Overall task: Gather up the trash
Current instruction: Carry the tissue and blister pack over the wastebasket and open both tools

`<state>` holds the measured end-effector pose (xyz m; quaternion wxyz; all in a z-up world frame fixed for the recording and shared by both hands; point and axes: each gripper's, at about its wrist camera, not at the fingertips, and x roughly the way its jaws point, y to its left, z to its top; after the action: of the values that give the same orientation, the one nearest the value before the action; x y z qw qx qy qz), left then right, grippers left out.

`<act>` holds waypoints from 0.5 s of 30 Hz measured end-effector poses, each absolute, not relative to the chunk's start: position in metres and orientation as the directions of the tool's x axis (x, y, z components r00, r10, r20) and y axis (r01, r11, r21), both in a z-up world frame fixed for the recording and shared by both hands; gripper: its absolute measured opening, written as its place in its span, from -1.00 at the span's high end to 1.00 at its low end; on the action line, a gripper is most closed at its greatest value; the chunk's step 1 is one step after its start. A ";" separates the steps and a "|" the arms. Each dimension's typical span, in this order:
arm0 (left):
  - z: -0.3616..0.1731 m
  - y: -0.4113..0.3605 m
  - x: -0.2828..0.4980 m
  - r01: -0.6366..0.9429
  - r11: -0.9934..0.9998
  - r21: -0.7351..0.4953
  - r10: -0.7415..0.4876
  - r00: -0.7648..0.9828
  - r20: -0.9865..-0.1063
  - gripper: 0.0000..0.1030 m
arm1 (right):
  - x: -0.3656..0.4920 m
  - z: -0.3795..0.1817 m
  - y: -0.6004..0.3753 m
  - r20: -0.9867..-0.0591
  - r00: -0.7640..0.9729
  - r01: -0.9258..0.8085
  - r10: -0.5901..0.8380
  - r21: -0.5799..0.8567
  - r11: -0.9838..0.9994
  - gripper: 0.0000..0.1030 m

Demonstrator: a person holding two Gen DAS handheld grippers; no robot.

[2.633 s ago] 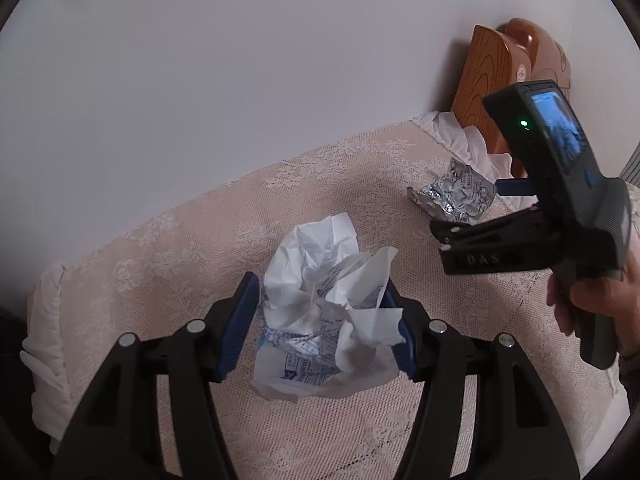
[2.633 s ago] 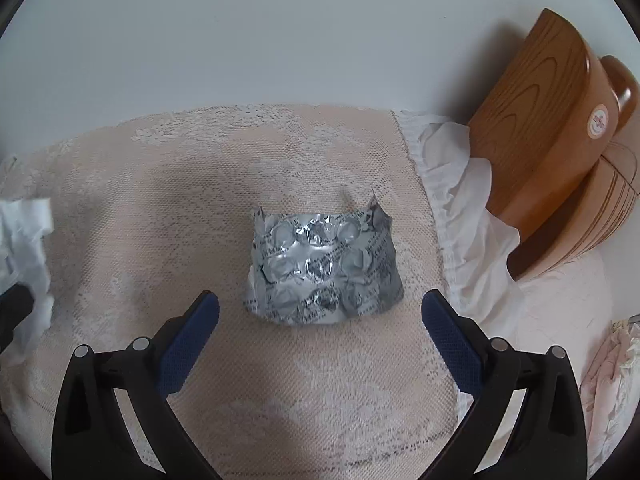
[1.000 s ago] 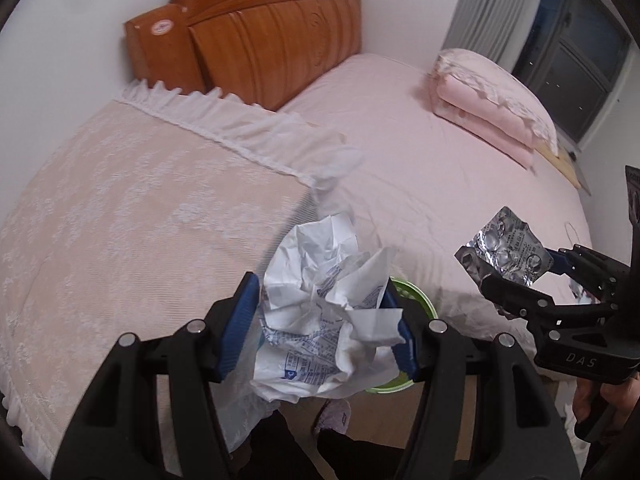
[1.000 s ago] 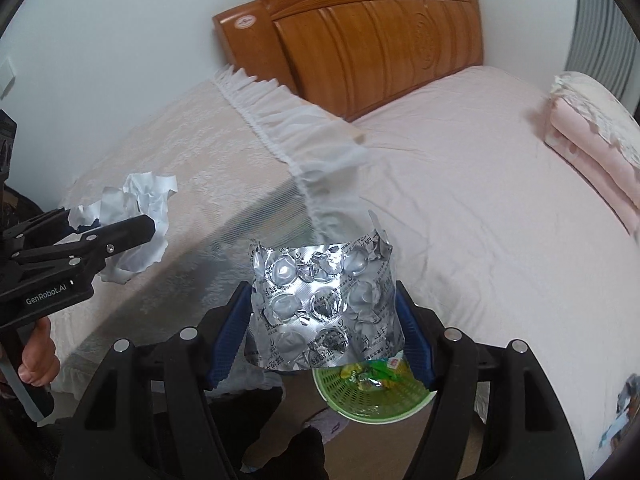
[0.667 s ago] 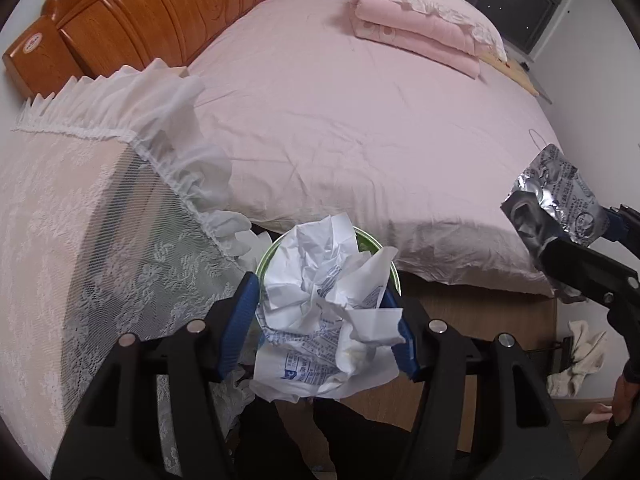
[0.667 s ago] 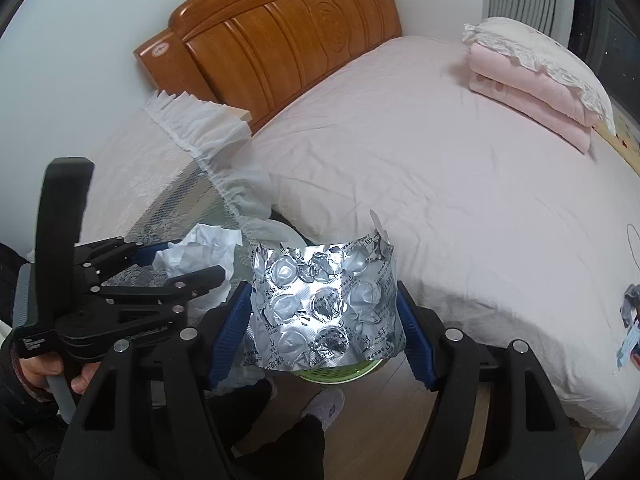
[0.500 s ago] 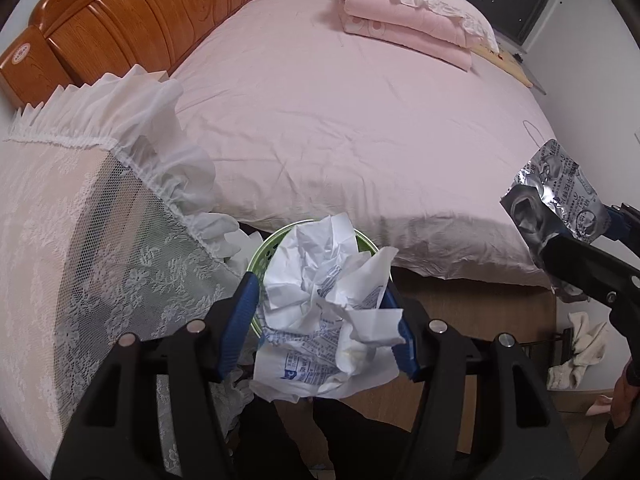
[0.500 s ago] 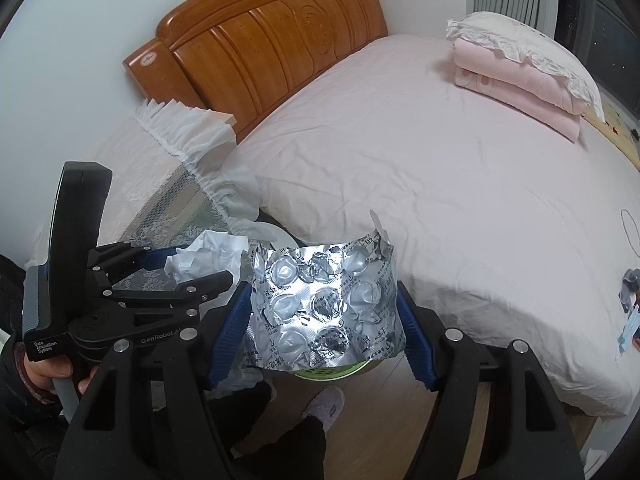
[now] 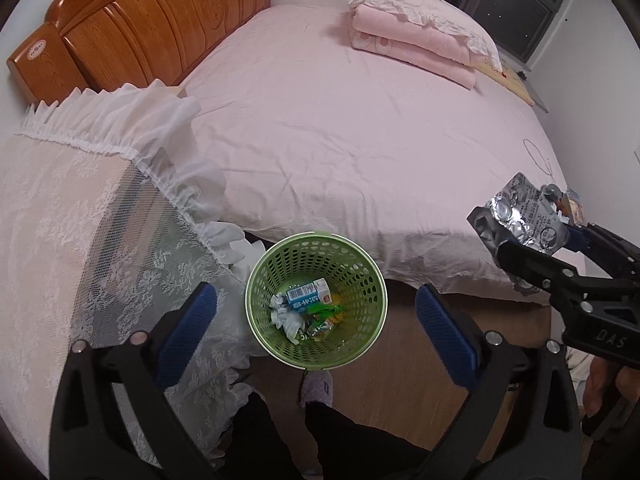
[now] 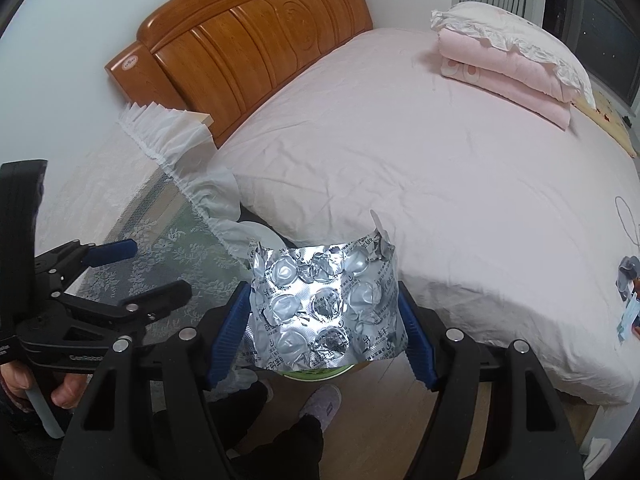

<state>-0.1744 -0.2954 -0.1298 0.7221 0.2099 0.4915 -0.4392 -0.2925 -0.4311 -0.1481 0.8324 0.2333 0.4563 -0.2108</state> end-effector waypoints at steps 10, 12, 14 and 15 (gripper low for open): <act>-0.086 -0.253 -0.161 0.774 0.628 -0.079 -0.454 0.282 -0.845 -0.85 | -0.272 -0.172 -0.428 -0.881 0.467 0.527 -0.071 0.213 0.823 -0.38; -0.080 -0.246 -0.158 0.756 0.651 -0.068 -0.446 0.309 -0.840 -0.85 | -0.267 -0.176 -0.424 -0.885 0.462 0.514 -0.056 0.216 0.830 -0.38; -0.077 -0.238 -0.154 0.743 0.666 -0.063 -0.442 0.326 -0.835 -0.85 | -0.262 -0.179 -0.419 -0.888 0.458 0.500 -0.042 0.218 0.838 -0.38; -0.076 -0.235 -0.153 0.737 0.673 -0.063 -0.441 0.332 -0.834 -0.85 | -0.259 -0.181 -0.417 -0.889 0.457 0.490 -0.035 0.219 0.844 -0.38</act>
<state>-0.1531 -0.2349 -0.0757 0.7990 0.1662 0.4453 -0.3684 -0.2589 -0.4172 -0.1806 0.8222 0.2295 0.4958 -0.1597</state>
